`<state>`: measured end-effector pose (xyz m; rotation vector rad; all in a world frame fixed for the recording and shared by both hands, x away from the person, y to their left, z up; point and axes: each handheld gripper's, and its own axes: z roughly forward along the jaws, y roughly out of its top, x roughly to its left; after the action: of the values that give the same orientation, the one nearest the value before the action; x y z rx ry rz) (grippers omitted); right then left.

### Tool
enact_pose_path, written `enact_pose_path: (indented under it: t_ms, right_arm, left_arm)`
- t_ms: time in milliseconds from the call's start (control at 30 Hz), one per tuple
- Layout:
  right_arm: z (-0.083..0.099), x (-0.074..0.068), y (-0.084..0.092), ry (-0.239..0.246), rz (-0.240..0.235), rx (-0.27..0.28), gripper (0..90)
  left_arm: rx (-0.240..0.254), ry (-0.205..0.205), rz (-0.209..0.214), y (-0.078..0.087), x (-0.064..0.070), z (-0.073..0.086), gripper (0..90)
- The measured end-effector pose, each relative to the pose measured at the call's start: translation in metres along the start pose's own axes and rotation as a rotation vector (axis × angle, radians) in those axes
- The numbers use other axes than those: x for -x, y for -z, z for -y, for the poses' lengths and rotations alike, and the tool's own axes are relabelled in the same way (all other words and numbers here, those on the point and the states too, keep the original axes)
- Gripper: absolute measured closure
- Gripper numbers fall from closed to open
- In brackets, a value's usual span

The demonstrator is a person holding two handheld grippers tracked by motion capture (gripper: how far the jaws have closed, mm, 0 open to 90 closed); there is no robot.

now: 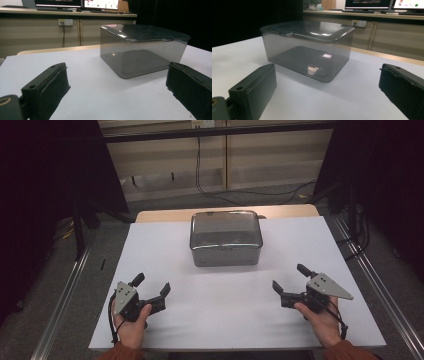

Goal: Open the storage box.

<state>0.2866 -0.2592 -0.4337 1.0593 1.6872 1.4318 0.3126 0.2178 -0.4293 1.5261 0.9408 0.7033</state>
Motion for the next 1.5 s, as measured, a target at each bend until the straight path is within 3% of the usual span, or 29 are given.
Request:
enact_pose_path:
  t_ms: [267, 933, 1300, 1500]
  right_arm:
    - [-0.002, -0.011, -0.016, 0.017, -0.053, -0.001, 0.0]
    - [-0.019, -0.025, -0.047, 0.044, -0.096, 0.036, 1.2]
    - [-0.030, -0.033, -0.064, 0.083, -0.102, 0.049, 1.7]
    - [-0.037, -0.040, -0.077, 0.131, -0.106, 0.031, 1.8]
  left_arm:
    - [0.004, 0.005, -0.001, -0.002, 0.000, 0.000, 3.9]
    - [-0.012, 0.001, 0.003, -0.005, 0.000, 0.001, 3.9]
    - [-0.012, 0.006, 0.007, -0.006, -0.001, 0.001, 3.8]
    - [-0.012, 0.005, 0.006, -0.006, -0.001, 0.001, 3.9]
